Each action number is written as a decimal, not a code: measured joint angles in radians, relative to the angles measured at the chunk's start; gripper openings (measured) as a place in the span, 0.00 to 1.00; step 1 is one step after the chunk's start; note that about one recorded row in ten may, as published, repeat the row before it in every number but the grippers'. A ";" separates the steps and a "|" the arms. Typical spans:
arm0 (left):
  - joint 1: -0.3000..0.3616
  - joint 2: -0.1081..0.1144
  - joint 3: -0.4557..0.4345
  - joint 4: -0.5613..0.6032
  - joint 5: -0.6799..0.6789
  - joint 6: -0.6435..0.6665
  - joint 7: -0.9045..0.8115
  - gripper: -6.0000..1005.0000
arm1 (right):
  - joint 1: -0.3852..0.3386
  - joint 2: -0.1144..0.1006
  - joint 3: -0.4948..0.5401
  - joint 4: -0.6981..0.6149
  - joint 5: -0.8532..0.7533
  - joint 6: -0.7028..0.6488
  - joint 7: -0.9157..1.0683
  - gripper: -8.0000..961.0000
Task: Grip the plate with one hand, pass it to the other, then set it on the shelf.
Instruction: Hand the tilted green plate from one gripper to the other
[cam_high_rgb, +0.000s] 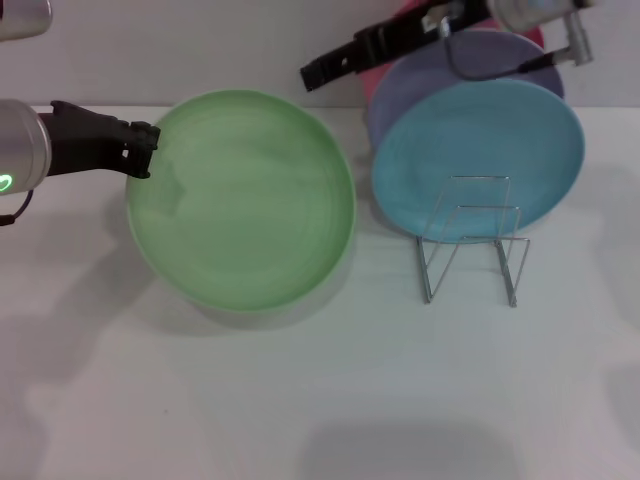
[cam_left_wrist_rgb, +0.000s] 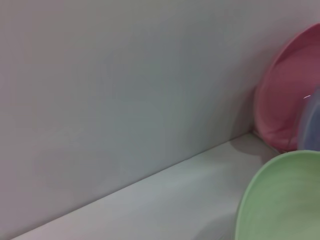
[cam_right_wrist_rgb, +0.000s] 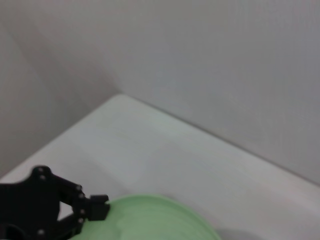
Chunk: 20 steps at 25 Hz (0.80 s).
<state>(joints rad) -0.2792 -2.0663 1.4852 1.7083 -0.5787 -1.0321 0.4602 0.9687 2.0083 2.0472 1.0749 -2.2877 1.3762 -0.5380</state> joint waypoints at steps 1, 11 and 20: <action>0.000 0.000 0.002 0.001 -0.001 0.000 0.000 0.05 | 0.011 0.003 -0.008 -0.020 -0.017 -0.019 -0.001 0.85; 0.000 0.000 0.011 0.006 -0.001 0.000 0.000 0.05 | 0.055 0.022 -0.089 -0.135 -0.052 -0.161 0.001 0.85; 0.002 0.000 0.014 0.007 -0.001 0.000 0.000 0.05 | 0.063 0.031 -0.151 -0.179 -0.042 -0.238 -0.008 0.84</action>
<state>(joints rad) -0.2776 -2.0663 1.4997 1.7151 -0.5798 -1.0324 0.4602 1.0315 2.0389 1.8966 0.8958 -2.3296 1.1385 -0.5457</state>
